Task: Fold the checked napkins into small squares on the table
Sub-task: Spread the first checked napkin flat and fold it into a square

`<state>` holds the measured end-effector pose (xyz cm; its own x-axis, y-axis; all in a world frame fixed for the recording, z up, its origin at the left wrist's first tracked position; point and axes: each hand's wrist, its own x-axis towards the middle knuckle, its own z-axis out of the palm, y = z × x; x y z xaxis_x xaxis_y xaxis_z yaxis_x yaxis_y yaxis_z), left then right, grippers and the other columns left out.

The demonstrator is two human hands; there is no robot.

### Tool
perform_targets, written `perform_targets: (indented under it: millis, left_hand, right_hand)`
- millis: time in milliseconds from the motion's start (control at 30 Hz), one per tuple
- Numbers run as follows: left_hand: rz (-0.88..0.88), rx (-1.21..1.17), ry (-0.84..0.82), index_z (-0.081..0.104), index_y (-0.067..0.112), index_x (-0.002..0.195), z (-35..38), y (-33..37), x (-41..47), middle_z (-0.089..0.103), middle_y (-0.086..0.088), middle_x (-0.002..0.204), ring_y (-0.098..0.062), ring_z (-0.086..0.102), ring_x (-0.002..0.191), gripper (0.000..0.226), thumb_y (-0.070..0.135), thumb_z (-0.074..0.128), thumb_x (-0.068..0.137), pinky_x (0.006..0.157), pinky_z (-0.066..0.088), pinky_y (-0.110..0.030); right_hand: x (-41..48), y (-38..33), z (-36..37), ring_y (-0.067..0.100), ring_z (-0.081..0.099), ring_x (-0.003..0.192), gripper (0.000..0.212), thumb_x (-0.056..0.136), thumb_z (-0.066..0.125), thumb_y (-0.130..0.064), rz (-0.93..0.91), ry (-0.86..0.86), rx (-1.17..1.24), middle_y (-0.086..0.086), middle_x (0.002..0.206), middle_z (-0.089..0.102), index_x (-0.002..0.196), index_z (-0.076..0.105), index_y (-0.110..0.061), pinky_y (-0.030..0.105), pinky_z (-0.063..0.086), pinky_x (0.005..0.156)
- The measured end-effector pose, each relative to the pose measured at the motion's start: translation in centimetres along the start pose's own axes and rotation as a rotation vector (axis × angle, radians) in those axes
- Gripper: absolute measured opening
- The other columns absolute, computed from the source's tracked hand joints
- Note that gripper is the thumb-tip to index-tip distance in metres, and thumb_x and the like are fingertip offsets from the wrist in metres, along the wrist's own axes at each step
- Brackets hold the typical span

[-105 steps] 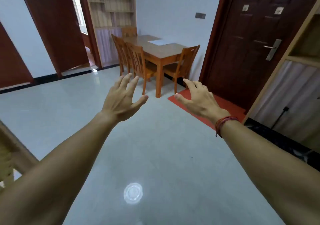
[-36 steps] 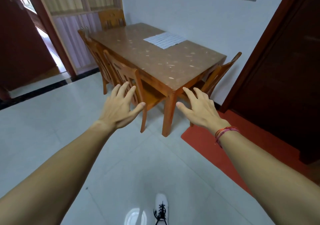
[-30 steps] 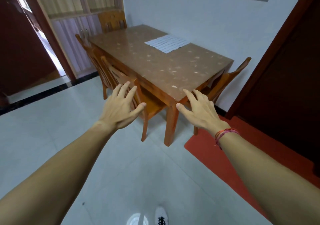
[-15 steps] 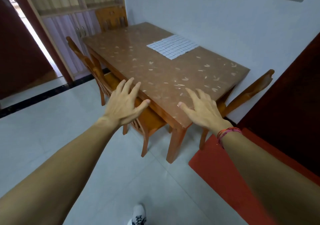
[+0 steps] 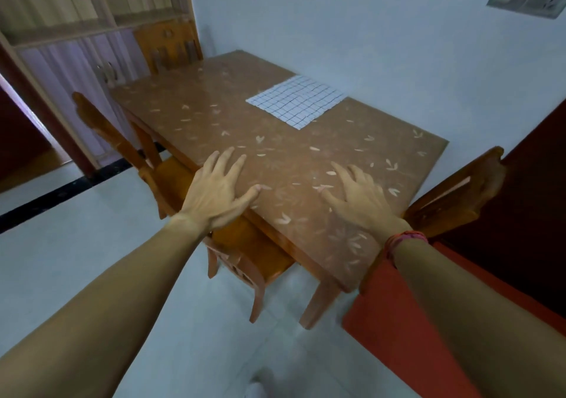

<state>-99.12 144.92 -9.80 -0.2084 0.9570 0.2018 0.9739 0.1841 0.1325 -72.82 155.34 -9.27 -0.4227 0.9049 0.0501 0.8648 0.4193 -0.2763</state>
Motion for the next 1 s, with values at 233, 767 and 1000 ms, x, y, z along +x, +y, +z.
perform_targets:
  millis: [233,767,1000]
  left_hand:
    - [0.052,-0.027,-0.057,0.022,0.024,0.151,2.0,-2.0,7.4,0.016,-0.006,0.160,-0.030,0.012,0.146,0.080,0.073,0.019,0.088,0.115,0.023,-0.050]
    - [0.028,-0.051,-0.124,0.019,0.024,0.151,7.7,-3.1,23.3,0.014,-0.006,0.160,-0.028,0.010,0.146,0.082,0.074,0.016,0.087,0.116,0.020,-0.051]
    - [0.009,-0.088,-0.124,0.018,0.026,0.152,8.8,-4.2,27.2,0.013,-0.004,0.160,-0.026,0.009,0.147,0.081,0.074,0.017,0.087,0.116,0.020,-0.048]
  right_hand:
    - [6.7,0.2,1.1,0.031,0.041,0.128,0.067,0.083,0.036,-0.067,0.047,0.027,0.060,0.003,0.144,0.037,0.143,0.022,-0.042,0.052,0.037,0.103]
    - [24.7,4.4,4.7,0.030,0.038,0.132,0.079,0.078,0.032,-0.072,0.017,-0.069,0.150,0.008,0.147,0.035,0.146,0.019,-0.034,0.054,0.036,0.104]
    - [29.4,4.8,6.1,0.027,0.034,0.136,0.080,0.076,0.028,-0.076,0.004,-0.111,0.165,0.005,0.149,0.031,0.145,0.017,-0.038,0.054,0.036,0.105]
